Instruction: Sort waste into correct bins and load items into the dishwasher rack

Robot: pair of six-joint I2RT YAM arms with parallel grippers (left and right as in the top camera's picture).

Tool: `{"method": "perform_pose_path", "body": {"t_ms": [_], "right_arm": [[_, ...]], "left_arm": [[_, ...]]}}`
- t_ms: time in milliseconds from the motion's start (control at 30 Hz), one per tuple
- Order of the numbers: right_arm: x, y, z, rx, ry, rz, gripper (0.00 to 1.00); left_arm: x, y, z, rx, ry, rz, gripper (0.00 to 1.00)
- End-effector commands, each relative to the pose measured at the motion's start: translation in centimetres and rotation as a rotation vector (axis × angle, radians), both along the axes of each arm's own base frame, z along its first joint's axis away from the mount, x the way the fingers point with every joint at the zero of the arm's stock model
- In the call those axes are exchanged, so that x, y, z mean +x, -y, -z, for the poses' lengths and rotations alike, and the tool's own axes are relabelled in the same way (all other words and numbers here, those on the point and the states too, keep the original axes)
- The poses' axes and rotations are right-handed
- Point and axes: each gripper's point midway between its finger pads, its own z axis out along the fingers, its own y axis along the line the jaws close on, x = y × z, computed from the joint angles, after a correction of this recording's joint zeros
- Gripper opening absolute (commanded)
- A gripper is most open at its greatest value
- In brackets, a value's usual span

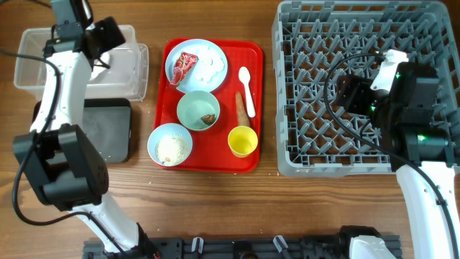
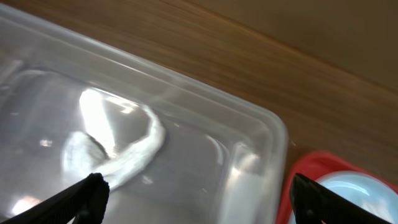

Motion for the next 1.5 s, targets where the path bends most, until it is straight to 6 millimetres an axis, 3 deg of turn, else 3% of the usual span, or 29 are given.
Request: {"method": "perform_pose_path", "body": {"t_ms": [0,33,100,200,267,333,467,567,600,633,700,800,867,900,933,967,1033,1067,1100,1133,1300,1333,1367,1400,1433,1467], "right_arm": [[0.1,0.2,-1.1,0.001,0.029,0.016,0.76],[0.1,0.2,-1.1,0.002,0.029,0.016,0.76],[0.1,0.2,-1.1,0.001,0.028,0.016,0.77],[0.1,0.2,-1.0,0.002,0.025,0.016,0.81],[0.0,0.2,-1.0,0.002,0.025,0.016,0.81],[0.0,0.1,-1.0,0.006,0.023,0.010,0.81],[0.0,-0.1,-1.0,0.013,0.024,0.002,0.82],[0.0,-0.1,-1.0,0.014,0.024,0.002,0.81],[0.0,-0.1,-1.0,0.014,0.024,0.002,0.81],[0.0,-0.1,-1.0,0.013,0.024,0.002,0.81],[0.0,-0.1,-1.1,0.013,0.025,0.002,0.81],[0.0,-0.1,-1.0,0.013,0.025,0.002,0.81],[0.0,-0.1,-1.0,0.013,0.025,0.002,0.81],[0.0,-0.1,-1.0,0.013,0.025,0.001,0.81],[0.0,-0.1,-1.0,0.013,0.025,0.002,0.81],[0.0,-0.1,-1.0,0.013,0.025,0.002,0.81],[0.0,-0.1,-1.0,0.014,0.025,0.002,0.81],[0.0,-0.1,-1.1,0.013,0.025,0.002,0.81],[0.0,-0.1,-1.0,0.014,0.025,0.002,0.81],[0.0,-0.1,-1.0,0.014,0.024,0.002,0.81],[0.4,-0.1,0.1,0.021,-0.010,0.007,0.81],[0.6,-0.1,0.5,0.022,-0.023,0.007,0.81],[0.7,-0.1,0.7,0.023,-0.030,0.007,0.81],[0.7,-0.1,0.9,0.032,-0.038,0.012,0.81],[0.7,-0.3,0.9,0.051,-0.039,0.014,0.81],[0.7,-0.5,0.8,0.059,-0.036,0.004,0.81]], "left_arm": [[-0.6,8.8,-1.8,-0.013,-0.002,0.265,0.93],[-1.1,11.9,-0.5,-0.003,-0.047,0.338,0.93],[-1.4,15.9,1.7,0.001,-0.091,0.424,0.96],[-1.0,19.4,7.0,0.073,-0.159,0.581,0.93],[-0.6,20.3,10.3,0.133,-0.187,0.679,0.92],[-0.2,20.5,12.1,0.137,-0.195,0.687,0.92],[0.0,20.6,13.9,0.135,-0.205,0.690,0.89],[-1.3,21.1,15.7,0.106,-0.271,0.713,0.66],[-1.8,21.3,16.2,0.093,-0.293,0.721,0.51],[-2.3,21.3,16.7,0.086,-0.316,0.725,0.28],[-2.6,21.3,16.8,0.081,-0.328,0.720,0.04],[-1.7,21.3,14.7,0.046,-0.286,0.653,0.04],[-0.3,21.2,9.3,0.004,-0.190,0.573,0.04],[0.3,20.9,5.3,-0.015,-0.121,0.535,0.04],[0.4,20.3,1.6,-0.028,-0.054,0.500,0.04],[0.3,19.4,-0.8,-0.029,-0.014,0.467,0.04],[-0.1,15.9,-4.2,-0.003,0.032,0.346,0.04],[-0.2,14.5,-4.6,0.013,0.032,0.313,0.04],[-0.7,10.7,-4.6,0.036,0.005,0.209,0.04],[-0.9,8.4,-4.1,0.040,-0.018,0.164,0.04],[-1.1,-0.2,-0.3,0.006,-0.087,-0.018,0.04],[-1.1,-1.4,0.5,0.004,-0.096,-0.040,0.09],[-1.1,-2.4,1.1,0.003,-0.101,-0.057,0.23],[-1.1,-2.9,1.4,0.001,-0.106,-0.067,0.58],[-1.0,-2.9,1.5,0.001,-0.105,-0.066,0.76],[-0.9,-2.7,1.4,-0.005,-0.101,-0.060,0.83]]}}
